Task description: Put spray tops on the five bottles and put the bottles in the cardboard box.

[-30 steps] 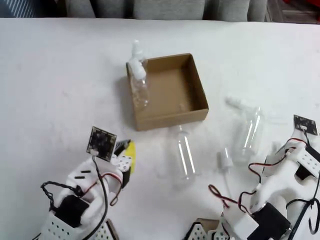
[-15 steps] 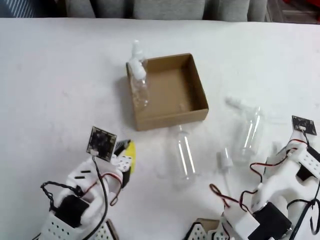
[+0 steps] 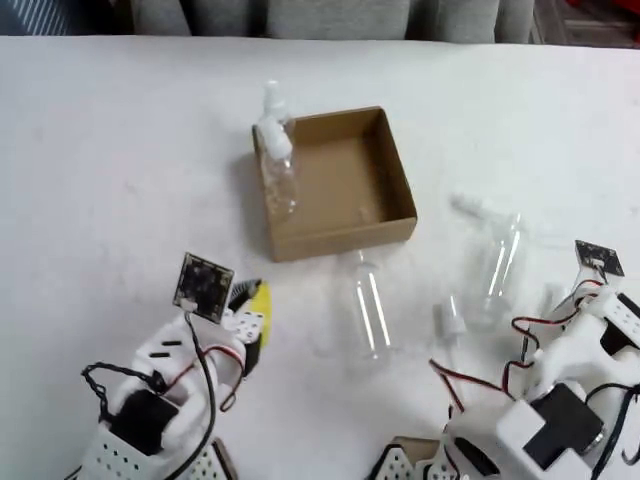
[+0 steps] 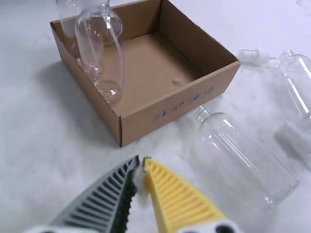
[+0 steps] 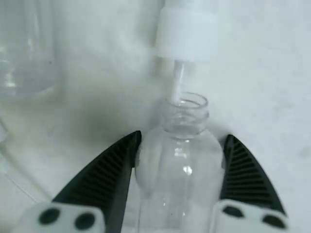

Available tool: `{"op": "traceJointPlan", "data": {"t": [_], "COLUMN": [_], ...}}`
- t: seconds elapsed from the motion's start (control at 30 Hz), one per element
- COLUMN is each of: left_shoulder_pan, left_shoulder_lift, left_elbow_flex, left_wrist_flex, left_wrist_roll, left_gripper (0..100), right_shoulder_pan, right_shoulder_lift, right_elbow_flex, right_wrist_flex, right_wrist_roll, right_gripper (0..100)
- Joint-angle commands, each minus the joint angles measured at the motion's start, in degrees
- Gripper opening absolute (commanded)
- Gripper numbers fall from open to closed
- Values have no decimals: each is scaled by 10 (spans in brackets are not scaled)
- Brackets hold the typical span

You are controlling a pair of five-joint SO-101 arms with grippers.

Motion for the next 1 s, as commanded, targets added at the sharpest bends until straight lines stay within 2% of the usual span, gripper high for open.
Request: {"op": "traceJointPlan", "data": {"t": [0.0,0.2,0.4,0.6,0.8,0.97], "left_shoulder_pan": [4,4,4,4,4,4], "left_shoulder_lift": [-4,-4,-4,-4,-4,-4], "left_elbow_flex": [-4,-4,-4,-4,-4,-4], "left_wrist_flex": [-18,-18,-18,-19,-18,-19], "left_wrist_roll": [-4,-4,-4,-4,-4,-4], "left_gripper": [21,21,21,21,21,21], "right_shoulder_pan": [1,3,-2,2,12,25], "right_shoulder_lift": [4,1,-3,-36,-66,-86], "right_elbow_flex": [-22,-47,-50,-99,-85,-69], "right_wrist_flex": [13,34,31,36,53,85], "right_wrist_roll": [21,34,46,17,16,69], "right_gripper": [223,213,12,15,15,15]}}
